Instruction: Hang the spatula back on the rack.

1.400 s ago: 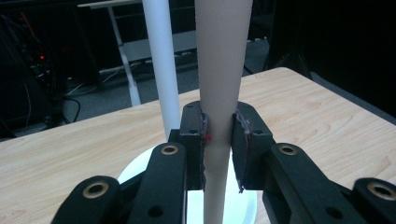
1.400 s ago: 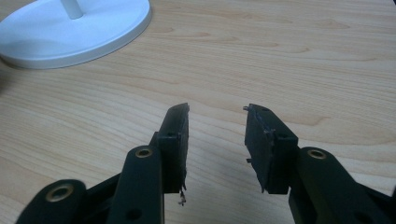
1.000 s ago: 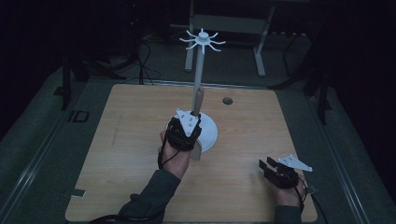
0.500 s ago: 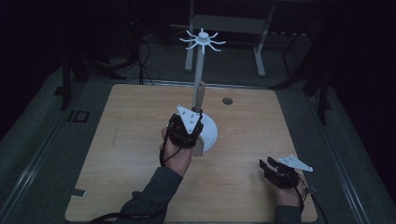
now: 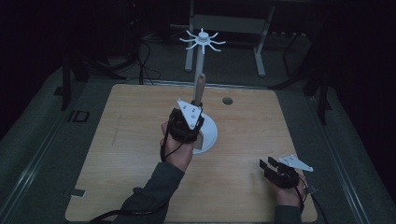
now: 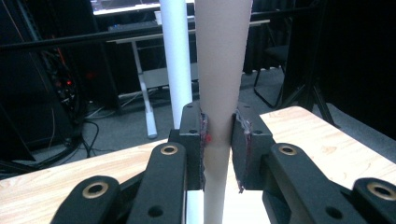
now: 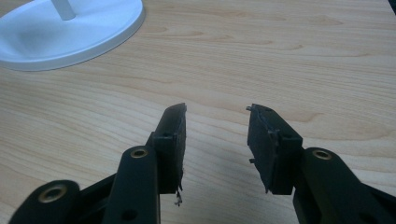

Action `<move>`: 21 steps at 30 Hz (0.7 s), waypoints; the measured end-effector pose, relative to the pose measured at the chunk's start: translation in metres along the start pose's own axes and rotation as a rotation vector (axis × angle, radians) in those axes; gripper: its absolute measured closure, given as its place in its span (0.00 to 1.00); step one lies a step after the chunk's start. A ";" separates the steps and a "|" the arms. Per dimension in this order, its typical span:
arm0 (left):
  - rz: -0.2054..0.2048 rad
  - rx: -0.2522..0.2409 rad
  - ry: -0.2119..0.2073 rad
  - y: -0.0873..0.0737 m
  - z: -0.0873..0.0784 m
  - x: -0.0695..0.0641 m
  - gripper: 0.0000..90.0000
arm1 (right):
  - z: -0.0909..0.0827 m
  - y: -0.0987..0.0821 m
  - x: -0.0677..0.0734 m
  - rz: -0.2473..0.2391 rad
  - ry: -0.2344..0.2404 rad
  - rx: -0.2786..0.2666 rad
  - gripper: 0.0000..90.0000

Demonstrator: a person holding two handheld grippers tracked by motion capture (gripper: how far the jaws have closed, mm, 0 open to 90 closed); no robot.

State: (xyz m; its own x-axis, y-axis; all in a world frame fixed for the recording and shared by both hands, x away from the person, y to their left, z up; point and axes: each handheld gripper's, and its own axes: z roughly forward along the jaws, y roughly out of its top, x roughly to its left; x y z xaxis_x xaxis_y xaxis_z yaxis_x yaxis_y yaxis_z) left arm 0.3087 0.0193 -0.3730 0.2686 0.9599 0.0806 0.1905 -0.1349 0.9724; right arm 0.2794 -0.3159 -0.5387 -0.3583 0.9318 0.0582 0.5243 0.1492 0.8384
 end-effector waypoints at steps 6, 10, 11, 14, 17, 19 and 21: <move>-0.001 -0.017 0.012 0.011 -0.001 -0.001 0.84 | 0.000 0.000 0.001 -0.002 -0.001 0.000 0.63; -0.001 -0.027 0.030 0.017 -0.001 -0.001 0.84 | -0.001 0.000 0.000 0.000 -0.003 -0.001 0.63; -0.001 -0.027 0.030 0.017 -0.001 -0.001 0.84 | -0.001 0.000 0.000 0.000 -0.003 -0.001 0.63; 0.002 -0.030 0.042 0.022 0.002 0.000 0.84 | -0.002 -0.001 -0.001 0.002 -0.006 -0.004 0.63; 0.012 -0.036 0.062 0.024 0.002 -0.002 0.84 | -0.002 -0.001 -0.001 0.001 -0.006 -0.004 0.63; 0.015 -0.041 0.074 0.027 0.002 -0.003 0.84 | -0.002 -0.001 -0.001 0.002 -0.007 -0.003 0.63; 0.016 -0.044 0.079 0.029 0.002 -0.003 0.84 | -0.002 -0.001 -0.001 0.004 -0.008 -0.003 0.63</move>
State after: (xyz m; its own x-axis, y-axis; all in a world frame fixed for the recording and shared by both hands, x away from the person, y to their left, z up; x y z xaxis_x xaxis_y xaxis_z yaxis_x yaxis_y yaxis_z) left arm 0.3154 0.0121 -0.3456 0.1958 0.9743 0.1117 0.1450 -0.1414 0.9793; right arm 0.2774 -0.3175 -0.5386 -0.3504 0.9348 0.0575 0.5237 0.1446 0.8396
